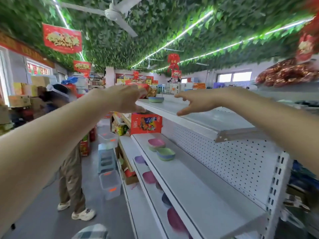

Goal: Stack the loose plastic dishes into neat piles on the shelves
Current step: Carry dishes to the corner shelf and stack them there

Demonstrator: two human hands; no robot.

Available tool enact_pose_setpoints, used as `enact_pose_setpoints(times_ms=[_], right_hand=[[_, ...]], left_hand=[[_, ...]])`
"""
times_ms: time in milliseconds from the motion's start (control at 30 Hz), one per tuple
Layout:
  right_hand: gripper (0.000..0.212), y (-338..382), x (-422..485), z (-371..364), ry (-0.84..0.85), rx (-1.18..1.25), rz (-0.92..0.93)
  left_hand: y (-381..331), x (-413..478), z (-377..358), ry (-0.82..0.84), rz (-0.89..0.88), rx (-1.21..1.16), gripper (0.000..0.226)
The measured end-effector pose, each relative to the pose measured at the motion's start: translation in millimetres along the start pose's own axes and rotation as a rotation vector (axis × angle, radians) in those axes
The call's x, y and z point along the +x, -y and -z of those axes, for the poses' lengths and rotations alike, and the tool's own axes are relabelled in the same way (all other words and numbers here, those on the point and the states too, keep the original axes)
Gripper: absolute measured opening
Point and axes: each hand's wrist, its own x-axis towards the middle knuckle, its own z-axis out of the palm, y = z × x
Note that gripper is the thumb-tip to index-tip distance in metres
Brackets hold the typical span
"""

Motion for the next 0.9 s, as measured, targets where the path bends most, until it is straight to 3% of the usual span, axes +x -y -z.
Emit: enact_pose_setpoints(times_ms=[133, 367, 567, 700, 900], right_hand=[[0.077, 25, 77, -4, 0.046, -0.048, -0.044], [0.075, 24, 185, -15, 0.113, -0.054, -0.127], [0.071, -7, 275, -25, 0.136, -0.095, -0.177], [0.069, -34, 341, -33, 0.089, -0.005, -0.171], [0.071, -87, 447, -60, 0.132, -0.058, -0.218]], left_hand=[[67, 31, -35, 0.087, -0.022, 0.026, 0.065], [152, 94, -87, 0.051, -0.061, -0.064, 0.058], [200, 160, -144, 0.002, -0.133, -0.134, 0.052], [224, 220, -183, -0.003, -0.117, -0.196, 0.050], [265, 318, -225, -0.022, -0.080, -0.238, 0.056]])
